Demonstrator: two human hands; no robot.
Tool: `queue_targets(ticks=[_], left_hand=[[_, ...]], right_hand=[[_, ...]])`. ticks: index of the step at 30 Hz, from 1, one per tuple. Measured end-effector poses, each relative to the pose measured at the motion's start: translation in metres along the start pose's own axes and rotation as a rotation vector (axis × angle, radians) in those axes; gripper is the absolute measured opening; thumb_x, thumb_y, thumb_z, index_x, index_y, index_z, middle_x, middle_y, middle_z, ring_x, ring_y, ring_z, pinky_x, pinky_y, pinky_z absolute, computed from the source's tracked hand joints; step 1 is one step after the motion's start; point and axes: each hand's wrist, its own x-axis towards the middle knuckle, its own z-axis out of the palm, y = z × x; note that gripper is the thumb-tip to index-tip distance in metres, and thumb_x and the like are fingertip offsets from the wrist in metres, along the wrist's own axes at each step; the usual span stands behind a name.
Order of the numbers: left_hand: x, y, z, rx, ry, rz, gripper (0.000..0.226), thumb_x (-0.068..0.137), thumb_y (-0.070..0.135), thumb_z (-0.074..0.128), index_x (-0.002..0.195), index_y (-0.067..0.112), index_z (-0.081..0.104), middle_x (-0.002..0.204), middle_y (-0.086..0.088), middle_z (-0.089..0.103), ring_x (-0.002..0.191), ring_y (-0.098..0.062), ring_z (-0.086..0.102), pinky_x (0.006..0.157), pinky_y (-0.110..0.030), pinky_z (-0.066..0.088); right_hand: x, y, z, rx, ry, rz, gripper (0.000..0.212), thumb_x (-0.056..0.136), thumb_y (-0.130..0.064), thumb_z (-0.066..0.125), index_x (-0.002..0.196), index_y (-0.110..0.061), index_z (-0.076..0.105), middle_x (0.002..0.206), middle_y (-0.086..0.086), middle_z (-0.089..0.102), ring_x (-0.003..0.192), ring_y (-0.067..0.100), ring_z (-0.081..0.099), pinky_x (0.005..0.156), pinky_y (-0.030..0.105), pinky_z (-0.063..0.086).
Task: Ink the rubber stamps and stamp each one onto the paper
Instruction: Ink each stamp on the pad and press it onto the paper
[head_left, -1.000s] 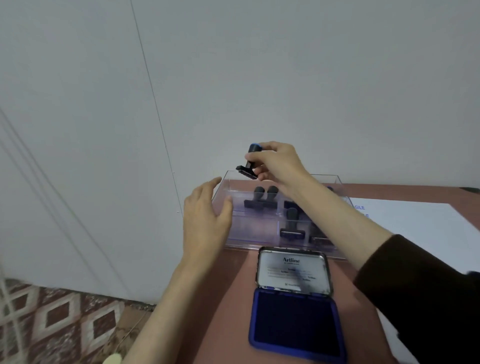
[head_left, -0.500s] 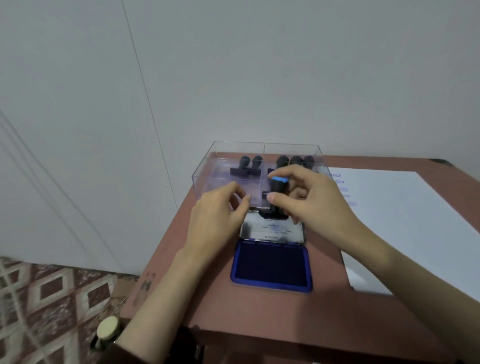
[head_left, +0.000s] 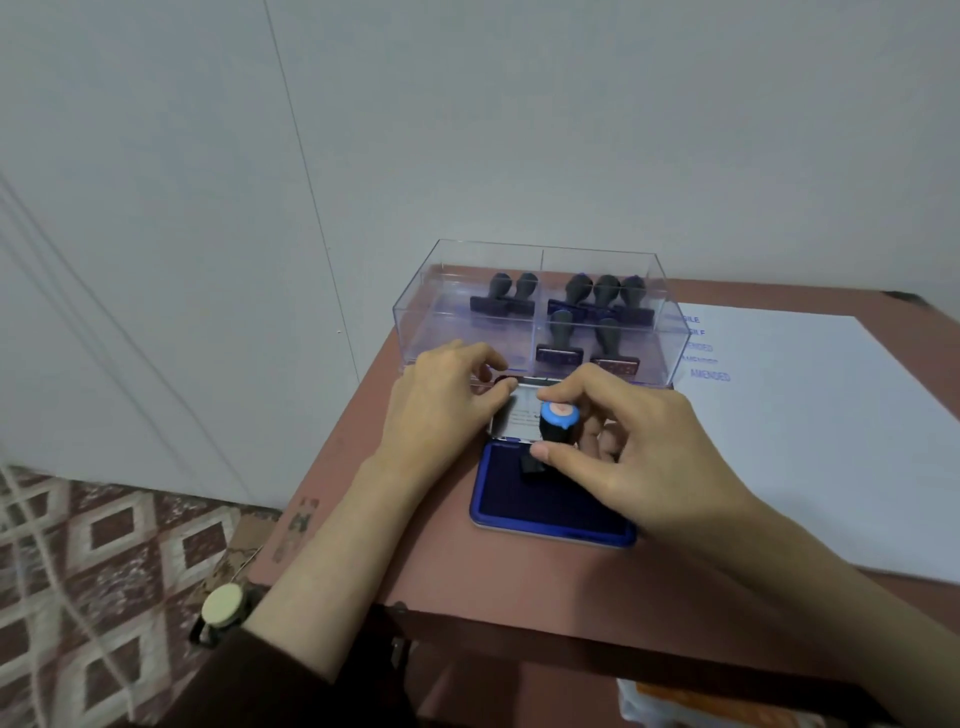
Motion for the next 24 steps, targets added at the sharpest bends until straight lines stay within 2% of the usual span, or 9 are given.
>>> queue_targets(ticks=[2, 5, 12, 19, 24], left_hand=[[0.001, 0.0, 0.0, 0.009, -0.003, 0.004, 0.017, 0.082, 0.038, 0.064, 0.094, 0.028, 0.068, 0.089, 0.008, 0.064, 0.08, -0.011, 0.06, 0.066, -0.027, 0.044], [0.0, 0.002, 0.0, 0.018, -0.005, 0.009, 0.016, 0.083, 0.035, 0.063, 0.095, 0.026, 0.068, 0.09, 0.007, 0.064, 0.08, -0.011, 0.06, 0.067, -0.028, 0.044], [0.0, 0.003, 0.001, 0.046, -0.028, 0.015, 0.017, 0.085, 0.031, 0.06, 0.098, 0.025, 0.069, 0.092, 0.005, 0.064, 0.087, -0.013, 0.058, 0.069, -0.029, 0.045], [0.0, 0.005, 0.0, 0.052, -0.034, 0.008, 0.017, 0.085, 0.031, 0.06, 0.098, 0.024, 0.069, 0.091, 0.005, 0.064, 0.088, -0.014, 0.057, 0.068, -0.027, 0.04], [0.001, 0.004, 0.0, 0.046, -0.038, 0.008, 0.017, 0.084, 0.03, 0.06, 0.096, 0.024, 0.069, 0.091, 0.004, 0.065, 0.088, -0.015, 0.058, 0.071, -0.031, 0.046]], right_hand=[[-0.001, 0.001, 0.0, -0.038, -0.007, -0.061, 0.024, 0.074, -0.026, 0.075, 0.093, -0.018, 0.061, 0.05, -0.017, 0.04, 0.05, 0.0, 0.047, 0.053, 0.007, 0.036], [-0.004, 0.002, -0.002, -0.043, -0.009, -0.091, 0.024, 0.076, -0.035, 0.069, 0.094, -0.022, 0.061, 0.05, -0.014, 0.042, 0.051, -0.001, 0.045, 0.052, 0.006, 0.034], [-0.004, 0.002, 0.001, -0.031, 0.001, -0.103, 0.016, 0.082, -0.029, 0.064, 0.092, -0.017, 0.062, 0.05, -0.005, 0.041, 0.053, 0.008, 0.041, 0.051, 0.01, 0.031], [0.002, 0.005, 0.007, 0.027, 0.002, -0.095, 0.014, 0.082, -0.025, 0.062, 0.089, -0.013, 0.061, 0.046, -0.01, 0.031, 0.047, 0.009, 0.036, 0.047, 0.014, 0.03], [0.002, 0.006, 0.007, 0.04, 0.013, -0.111, 0.014, 0.081, -0.023, 0.064, 0.088, -0.012, 0.061, 0.046, -0.011, 0.03, 0.047, 0.01, 0.037, 0.047, 0.013, 0.029]])
